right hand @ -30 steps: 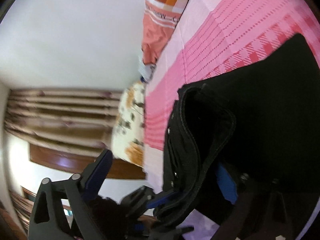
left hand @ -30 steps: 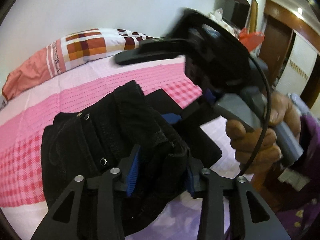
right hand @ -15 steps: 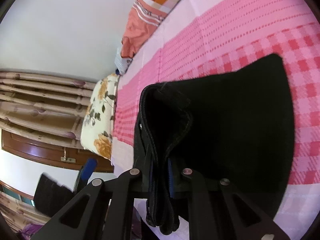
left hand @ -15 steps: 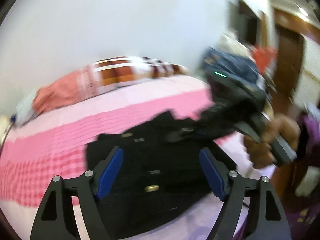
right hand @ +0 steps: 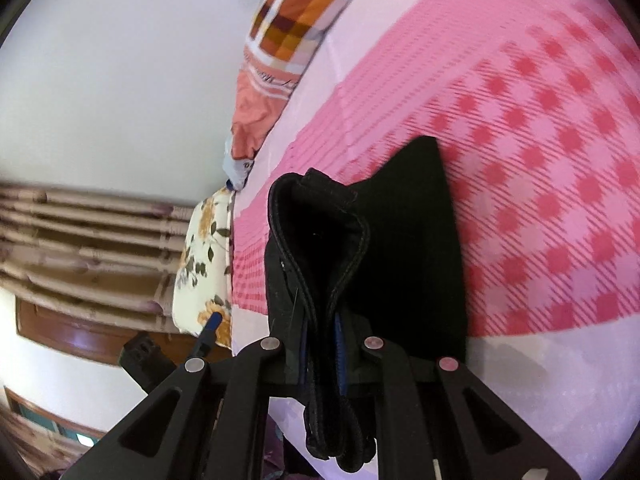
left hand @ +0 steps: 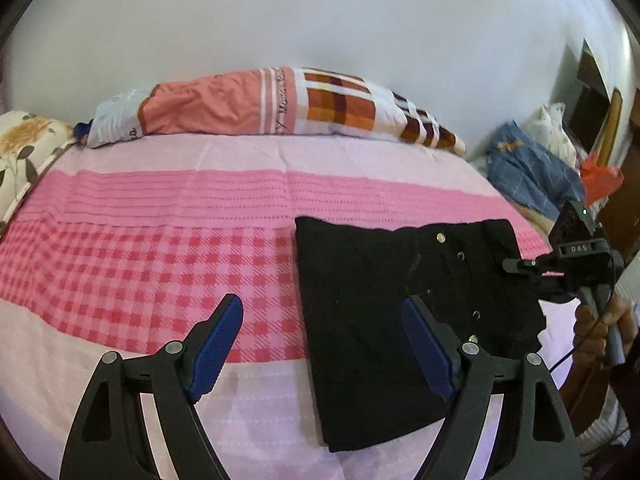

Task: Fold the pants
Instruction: 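Fold the held jeans edge over the stack with the right gripper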

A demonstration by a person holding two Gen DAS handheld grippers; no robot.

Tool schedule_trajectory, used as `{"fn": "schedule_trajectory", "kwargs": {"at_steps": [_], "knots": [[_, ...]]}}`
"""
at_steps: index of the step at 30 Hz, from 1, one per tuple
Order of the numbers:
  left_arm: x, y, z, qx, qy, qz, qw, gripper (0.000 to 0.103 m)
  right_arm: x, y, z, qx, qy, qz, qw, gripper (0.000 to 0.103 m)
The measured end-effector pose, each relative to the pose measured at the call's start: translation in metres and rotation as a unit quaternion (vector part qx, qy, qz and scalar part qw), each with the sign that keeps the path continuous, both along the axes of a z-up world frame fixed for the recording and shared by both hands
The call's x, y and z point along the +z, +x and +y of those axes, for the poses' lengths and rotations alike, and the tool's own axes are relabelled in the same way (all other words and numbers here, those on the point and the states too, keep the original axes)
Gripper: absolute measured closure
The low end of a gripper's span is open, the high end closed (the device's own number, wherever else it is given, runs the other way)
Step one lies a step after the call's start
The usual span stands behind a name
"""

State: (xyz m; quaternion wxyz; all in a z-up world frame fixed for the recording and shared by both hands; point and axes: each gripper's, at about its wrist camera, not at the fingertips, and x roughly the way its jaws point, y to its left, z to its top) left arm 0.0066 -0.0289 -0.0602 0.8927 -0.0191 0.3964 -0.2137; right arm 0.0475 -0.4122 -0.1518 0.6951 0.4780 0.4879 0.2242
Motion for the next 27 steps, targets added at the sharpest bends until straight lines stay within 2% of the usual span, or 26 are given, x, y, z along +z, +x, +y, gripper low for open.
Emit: {"fn": "schedule_trajectory", "kwargs": {"at_steps": [7,11,21,22,24,27], "knots": [[-0.011,-0.002,-0.022,-0.037,0.037,0.002,0.9986,0.021,-0.008,-0.004,-0.011,-0.023,0.013,0.006,1.0,0.092],[-0.02,0.002,-0.027,-0.045,0.039,0.018,0.9981,0.021,-0.008,-0.001,-0.013,-0.023,0.01,0.003,1.0,0.092],[-0.044,0.016,-0.019,-0.035,0.028,0.069,0.9966,0.021,-0.033,-0.009,-0.029,-0.039,0.023,0.018,0.999,0.092],[-0.047,0.018,-0.019,-0.034,0.029,0.075,0.9962,0.021,-0.033,-0.008,-0.031,-0.044,0.021,0.02,0.999,0.09],[-0.052,0.021,-0.019,-0.033,0.031,0.084,0.9955,0.021,-0.028,-0.016,-0.037,-0.07,0.021,0.022,0.997,0.086],[-0.054,0.022,-0.016,-0.029,0.028,0.09,0.9951,0.021,0.007,-0.038,-0.041,-0.086,-0.011,-0.015,0.996,0.086]]}}
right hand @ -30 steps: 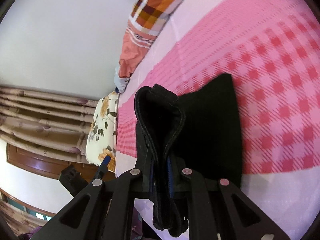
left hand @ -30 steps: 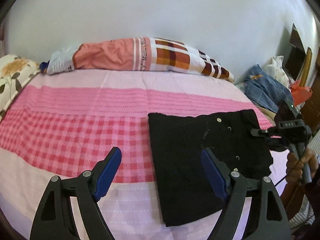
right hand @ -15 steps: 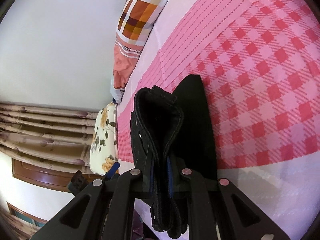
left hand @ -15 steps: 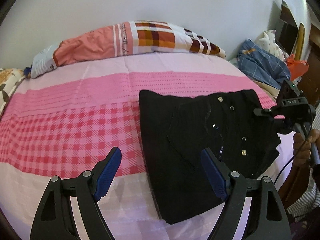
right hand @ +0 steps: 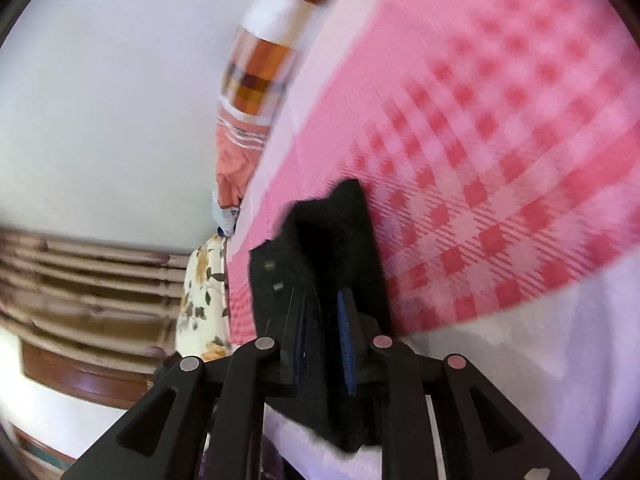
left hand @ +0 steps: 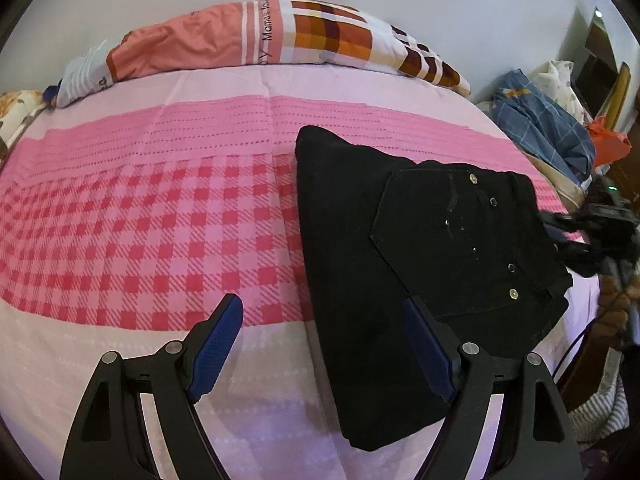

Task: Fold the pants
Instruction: 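Fold the held jeans edge over the stack with the right gripper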

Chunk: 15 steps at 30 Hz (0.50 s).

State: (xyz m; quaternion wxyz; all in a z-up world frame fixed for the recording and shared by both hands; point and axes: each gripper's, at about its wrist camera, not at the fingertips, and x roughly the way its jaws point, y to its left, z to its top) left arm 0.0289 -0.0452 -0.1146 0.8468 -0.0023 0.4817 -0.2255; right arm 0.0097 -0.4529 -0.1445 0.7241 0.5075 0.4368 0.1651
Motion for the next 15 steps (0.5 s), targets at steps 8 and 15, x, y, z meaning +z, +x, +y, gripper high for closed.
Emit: {"fn": "schedule_trajectory", "kwargs": {"at_steps": [8,15], "knots": [[0.013,-0.001,0.016,0.025,-0.052,0.002,0.9983,0.021,0.016,-0.069,0.051,-0.007,0.085,0.03,0.996,0.086],[0.014,-0.006,0.021,0.018,-0.064,0.008,0.9978,0.021,-0.023,-0.074,0.058,-0.055,0.098,0.09,0.99,0.081]]}}
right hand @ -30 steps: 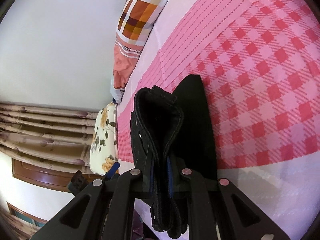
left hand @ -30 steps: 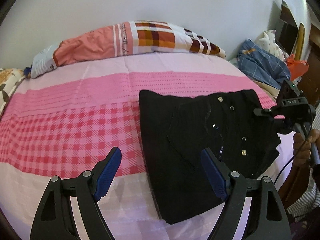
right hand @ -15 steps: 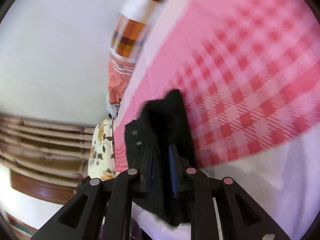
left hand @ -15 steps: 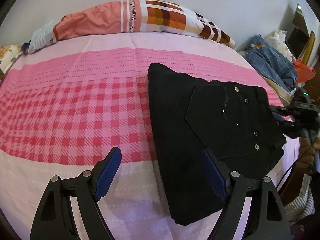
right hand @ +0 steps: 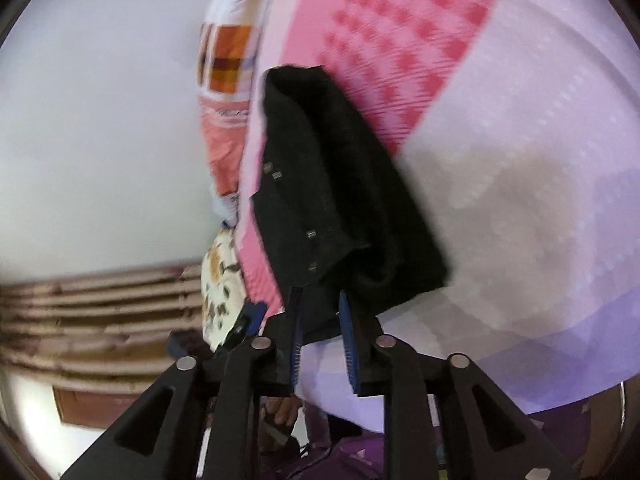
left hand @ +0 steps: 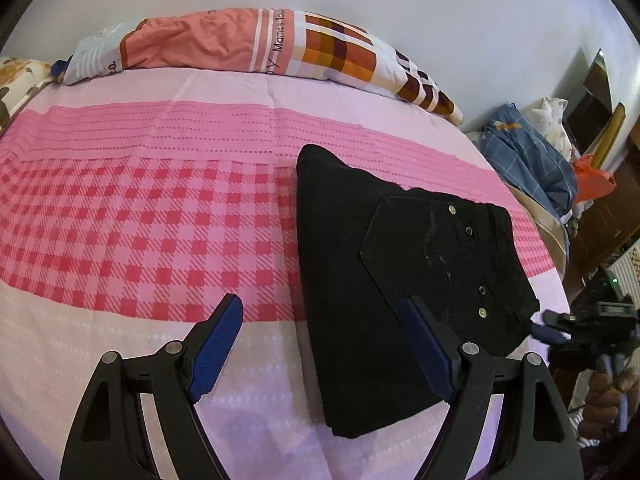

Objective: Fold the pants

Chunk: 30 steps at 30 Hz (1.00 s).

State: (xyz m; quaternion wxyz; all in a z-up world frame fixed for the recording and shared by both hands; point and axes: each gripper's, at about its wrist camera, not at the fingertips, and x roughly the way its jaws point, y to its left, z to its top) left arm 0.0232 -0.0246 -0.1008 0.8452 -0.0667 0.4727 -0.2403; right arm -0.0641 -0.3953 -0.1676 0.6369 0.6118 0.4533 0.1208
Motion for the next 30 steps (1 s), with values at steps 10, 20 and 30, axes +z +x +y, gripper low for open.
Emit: {"fn": "schedule_trajectory", "kwargs": {"at_steps": [10,20,30], "knots": [[-0.005,-0.001,0.01,0.012,-0.021,0.018,0.9995,0.021,0.003,0.015,0.007,-0.026,-0.02,-0.012,0.999,0.043],[-0.004,-0.004,0.012,0.017,-0.026,0.024,0.9992,0.021,-0.001,0.016,0.008,-0.049,-0.009,-0.03,0.998,0.032],[-0.005,-0.007,0.005,0.011,-0.019,0.034,0.9992,0.021,0.008,0.02,0.025,-0.028,-0.096,-0.038,0.994,0.086]]}}
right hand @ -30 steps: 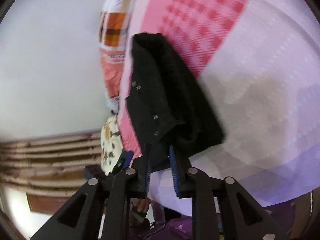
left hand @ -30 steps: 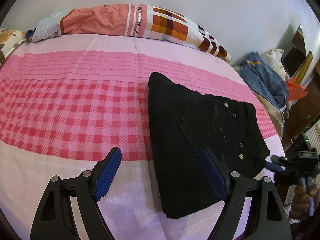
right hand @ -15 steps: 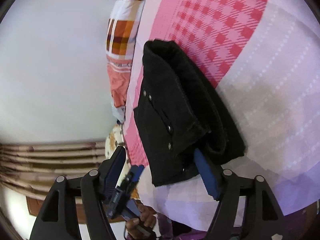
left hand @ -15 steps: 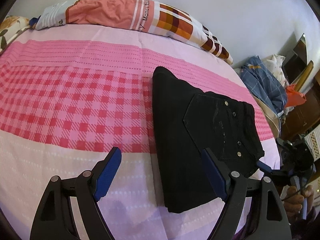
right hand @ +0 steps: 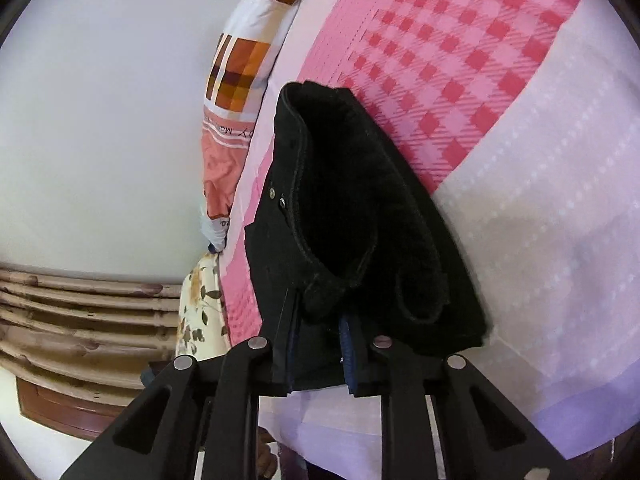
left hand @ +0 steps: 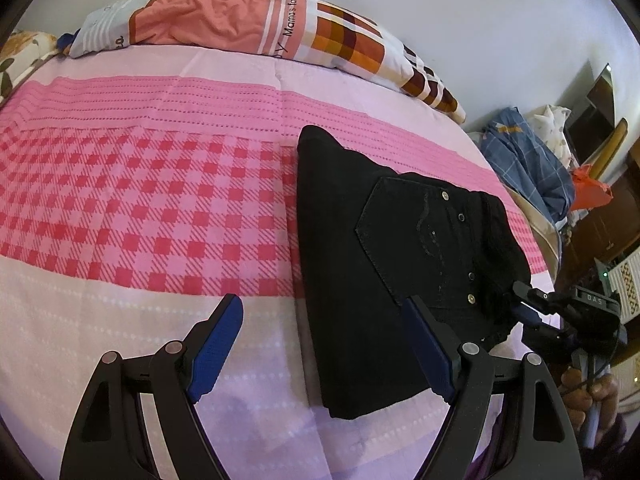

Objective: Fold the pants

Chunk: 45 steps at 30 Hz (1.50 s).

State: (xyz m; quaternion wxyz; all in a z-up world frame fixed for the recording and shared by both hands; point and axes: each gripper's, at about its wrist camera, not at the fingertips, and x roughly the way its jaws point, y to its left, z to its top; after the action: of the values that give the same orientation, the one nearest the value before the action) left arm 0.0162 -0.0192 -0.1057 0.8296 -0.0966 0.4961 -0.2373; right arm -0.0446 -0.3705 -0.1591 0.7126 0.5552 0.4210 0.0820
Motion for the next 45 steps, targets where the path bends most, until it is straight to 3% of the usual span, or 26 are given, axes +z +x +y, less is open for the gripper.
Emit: {"fn": "schedule_trajectory", "kwargs": {"at_steps": [3,7,10,14,19,24,27,34,39,41,43,45], "knots": [[0.004,0.0,0.001,0.002,0.002,-0.004,1.0,0.021,0.014,-0.01,-0.002,-0.01,0.035,-0.017,0.999,0.087],[0.013,0.001,0.008,0.011,0.0,-0.019,0.9998,0.021,0.039,-0.018,-0.004,0.0,0.04,-0.043,0.998,0.091],[0.012,0.003,0.012,0.019,-0.002,-0.017,0.9997,0.018,0.023,-0.026,-0.007,0.003,0.032,-0.011,0.999,0.091],[0.002,0.005,0.011,0.015,0.004,0.001,0.9999,0.018,-0.021,-0.039,-0.016,-0.019,0.074,0.039,0.996,0.093],[-0.005,0.003,0.003,0.001,0.016,0.01,0.9998,0.018,-0.011,-0.034,-0.013,-0.007,0.06,0.037,0.997,0.093],[0.003,0.001,0.0,-0.005,0.017,-0.007,0.9998,0.018,-0.002,-0.031,-0.012,0.008,0.044,0.031,0.999,0.093],[0.0,0.002,-0.004,-0.012,0.021,-0.007,0.9997,0.018,-0.032,-0.035,-0.017,-0.012,0.096,0.052,0.994,0.093],[-0.016,0.004,-0.02,-0.038,0.043,0.001,0.9983,0.018,-0.041,-0.039,-0.021,-0.023,0.156,0.044,0.987,0.089],[-0.025,0.005,-0.023,-0.041,0.049,0.012,0.9979,0.018,-0.035,-0.037,-0.024,-0.019,0.155,0.035,0.987,0.084],[-0.025,0.005,-0.023,-0.041,0.047,0.014,0.998,0.018,-0.024,-0.039,-0.033,-0.023,0.129,0.031,0.991,0.083],[-0.024,0.005,-0.024,-0.043,0.048,0.013,0.9979,0.018,-0.012,-0.044,-0.044,-0.035,0.106,0.021,0.994,0.072],[-0.023,0.004,-0.024,-0.044,0.049,0.012,0.9978,0.018,0.007,-0.045,-0.055,-0.047,0.075,0.002,0.996,0.072]]}}
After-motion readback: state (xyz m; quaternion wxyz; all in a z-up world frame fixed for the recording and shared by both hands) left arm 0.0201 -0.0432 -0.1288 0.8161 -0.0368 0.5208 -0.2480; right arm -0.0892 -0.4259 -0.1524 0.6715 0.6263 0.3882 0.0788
